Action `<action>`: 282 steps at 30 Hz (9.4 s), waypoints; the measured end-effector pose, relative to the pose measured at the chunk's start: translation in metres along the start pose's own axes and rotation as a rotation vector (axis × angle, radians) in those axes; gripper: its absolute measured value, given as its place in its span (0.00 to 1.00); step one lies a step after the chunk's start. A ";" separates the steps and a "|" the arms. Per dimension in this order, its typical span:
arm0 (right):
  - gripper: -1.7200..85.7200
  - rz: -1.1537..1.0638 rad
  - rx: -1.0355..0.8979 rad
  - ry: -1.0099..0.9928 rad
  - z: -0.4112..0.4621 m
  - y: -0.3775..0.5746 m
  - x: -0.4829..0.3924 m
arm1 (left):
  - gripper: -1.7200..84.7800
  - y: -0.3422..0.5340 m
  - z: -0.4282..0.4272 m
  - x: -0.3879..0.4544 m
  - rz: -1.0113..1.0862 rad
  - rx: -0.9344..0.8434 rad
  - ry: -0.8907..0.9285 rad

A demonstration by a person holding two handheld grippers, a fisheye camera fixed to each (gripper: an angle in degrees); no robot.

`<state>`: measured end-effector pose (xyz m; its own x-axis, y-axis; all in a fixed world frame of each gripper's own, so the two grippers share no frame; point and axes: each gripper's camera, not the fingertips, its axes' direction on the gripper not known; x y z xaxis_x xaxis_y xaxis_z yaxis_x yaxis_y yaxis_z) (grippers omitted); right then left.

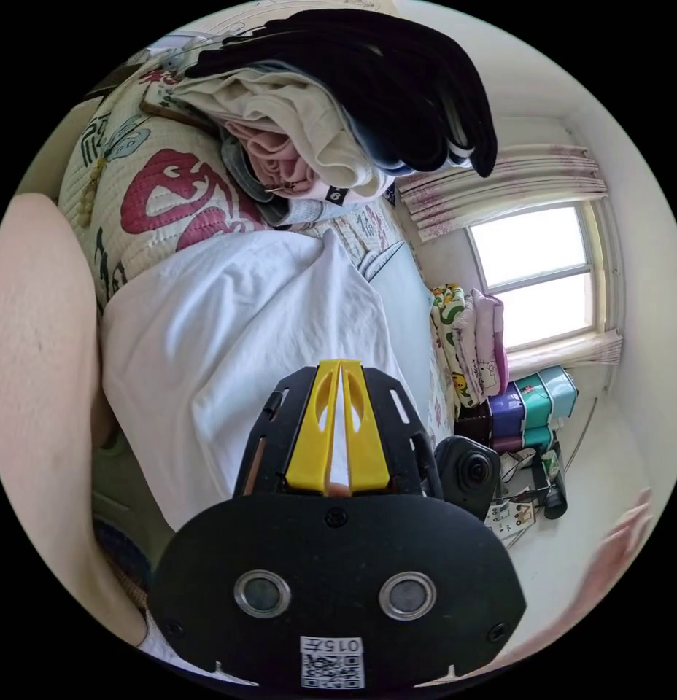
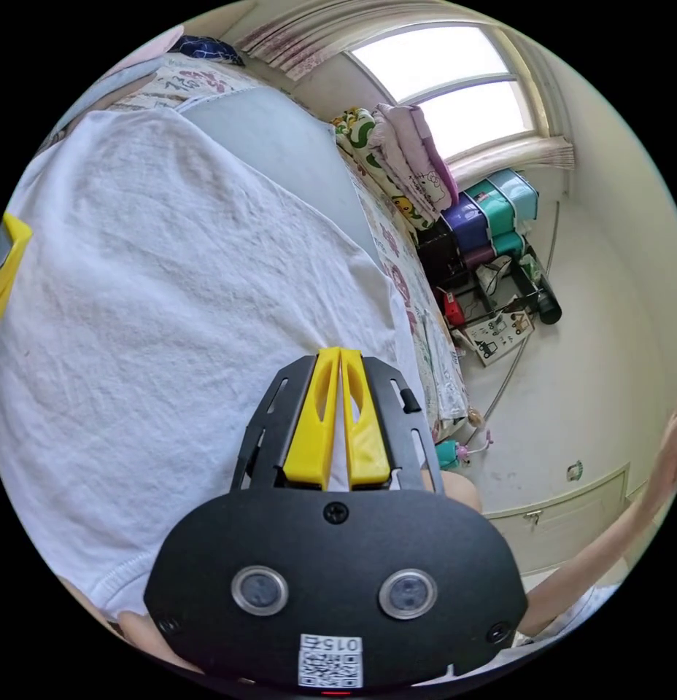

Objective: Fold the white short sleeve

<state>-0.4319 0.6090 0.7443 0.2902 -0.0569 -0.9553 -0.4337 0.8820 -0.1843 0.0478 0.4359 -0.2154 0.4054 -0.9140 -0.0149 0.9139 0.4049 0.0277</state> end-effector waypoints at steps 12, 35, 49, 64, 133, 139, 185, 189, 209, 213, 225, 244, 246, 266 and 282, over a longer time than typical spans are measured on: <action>0.01 0.029 0.013 0.013 0.040 0.038 0.050 | 0.01 0.012 0.005 -0.003 0.041 0.000 -0.010; 0.01 0.005 0.040 -0.035 -0.026 0.026 0.148 | 0.01 0.022 -0.009 -0.016 0.031 -0.010 0.033; 0.01 0.031 0.054 -0.119 -0.143 -0.018 0.213 | 0.01 0.022 -0.034 -0.013 0.048 0.011 0.068; 0.01 0.102 0.119 -0.246 -0.308 -0.059 0.290 | 0.01 0.026 -0.059 0.012 0.155 0.002 0.093; 0.07 -0.319 0.413 -0.944 -0.690 -0.083 0.384 | 0.04 -0.042 -0.100 0.200 1.600 -0.606 -0.221; 0.07 -0.283 0.406 -0.994 -0.685 -0.130 0.384 | 0.02 -0.082 -0.093 0.210 1.543 -0.607 -0.144; 0.07 -0.365 0.313 -1.040 -0.440 -0.702 0.255 | 0.05 -0.293 0.237 0.348 1.247 -0.704 -0.282; 0.03 -0.004 0.330 -1.105 -0.391 -0.752 0.337 | 0.03 -0.345 0.166 0.357 1.013 -0.054 -0.385; 0.03 0.065 0.242 -0.849 -0.354 -0.897 0.291 | 0.02 -0.310 0.321 0.376 1.164 -0.174 -0.463; 0.02 0.048 0.217 -0.840 -0.364 -0.936 0.261 | 0.02 -0.341 0.368 0.373 1.038 -0.245 -0.466; 0.01 -0.024 0.141 -0.603 -0.386 -0.992 0.264 | 0.01 -0.337 0.435 0.378 1.130 -0.266 -0.659; 0.02 0.168 0.479 -1.007 -0.631 -0.455 0.681 | 0.03 -0.156 -0.044 0.133 1.044 -0.041 -0.145; 0.04 0.274 0.367 -1.119 -0.612 -0.428 0.707 | 0.04 -0.171 -0.071 0.089 0.936 -0.082 -0.178; 0.13 0.462 -0.190 -1.388 -0.594 -0.427 0.847 | 0.14 -0.219 -0.008 -0.031 0.616 -0.537 -0.368; 0.01 0.472 -0.221 -1.404 -0.625 -0.408 0.896 | 0.02 -0.219 -0.038 -0.062 0.547 -0.475 -0.326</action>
<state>-0.5283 -0.0944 -0.1814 0.5962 0.8021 0.0353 -0.7980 0.5968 -0.0833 -0.1770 0.4049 -0.2588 0.8401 -0.5141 0.1731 0.5272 0.6988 -0.4835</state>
